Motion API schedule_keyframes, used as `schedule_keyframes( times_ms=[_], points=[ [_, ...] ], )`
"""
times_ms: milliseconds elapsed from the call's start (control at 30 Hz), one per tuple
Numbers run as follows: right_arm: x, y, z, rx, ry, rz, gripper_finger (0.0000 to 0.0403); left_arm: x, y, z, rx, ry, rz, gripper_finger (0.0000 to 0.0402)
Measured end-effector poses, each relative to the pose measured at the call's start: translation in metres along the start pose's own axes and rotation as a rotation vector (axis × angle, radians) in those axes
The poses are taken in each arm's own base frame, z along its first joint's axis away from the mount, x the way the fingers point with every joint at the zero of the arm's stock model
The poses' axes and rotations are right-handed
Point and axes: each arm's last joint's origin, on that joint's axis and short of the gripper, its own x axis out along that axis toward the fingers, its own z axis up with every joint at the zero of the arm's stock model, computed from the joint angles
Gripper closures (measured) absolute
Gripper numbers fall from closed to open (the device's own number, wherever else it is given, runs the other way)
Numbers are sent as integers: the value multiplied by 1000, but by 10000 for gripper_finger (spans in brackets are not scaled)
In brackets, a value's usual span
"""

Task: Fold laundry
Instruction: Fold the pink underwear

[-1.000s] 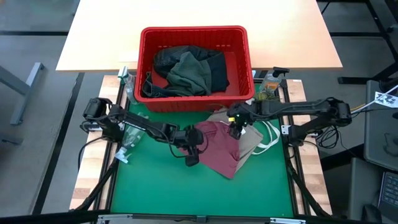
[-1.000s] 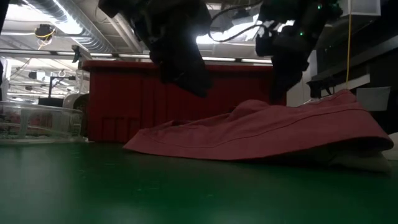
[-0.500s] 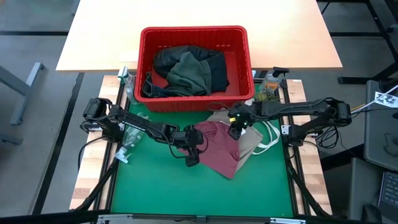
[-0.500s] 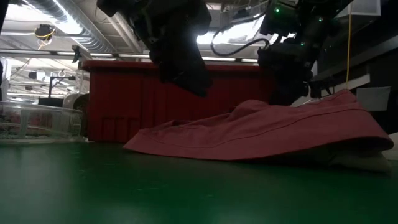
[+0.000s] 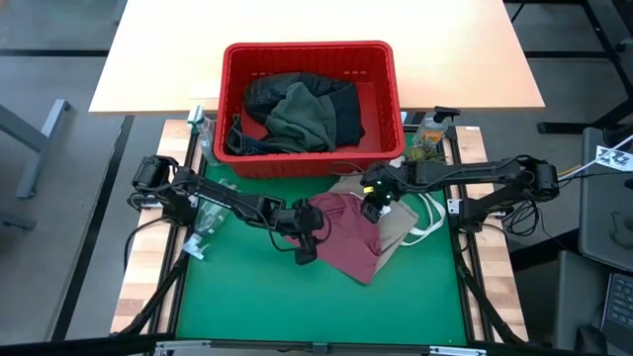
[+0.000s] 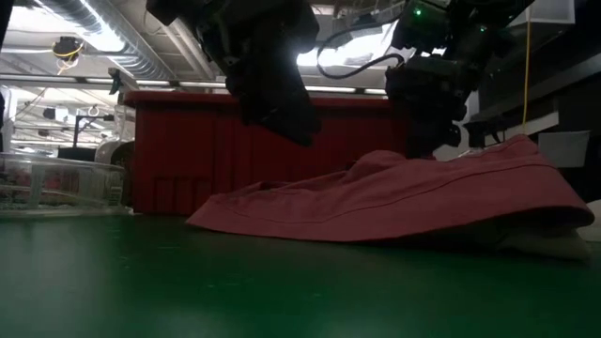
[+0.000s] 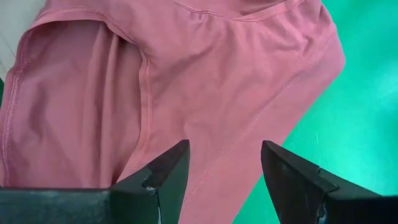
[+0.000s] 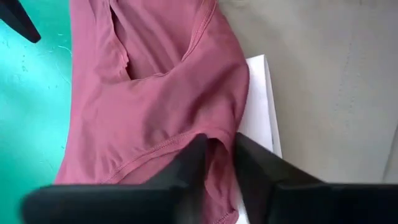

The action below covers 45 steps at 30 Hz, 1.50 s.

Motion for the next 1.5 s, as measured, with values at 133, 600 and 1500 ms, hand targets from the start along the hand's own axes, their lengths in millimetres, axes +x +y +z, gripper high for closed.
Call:
schedule_keyframes(
  times_ms=[133,600,1500],
  points=[
    [0,1,2,-9,-16,7,392,0,0,0,0,0,0,209],
    [-2,10,11,-53,-79,183,393,26,-2,-9,-24,14,3,209],
    [-4,74,-7,-346,-158,416,399,47,19,-8,-63,-19,99,209]
  ],
)
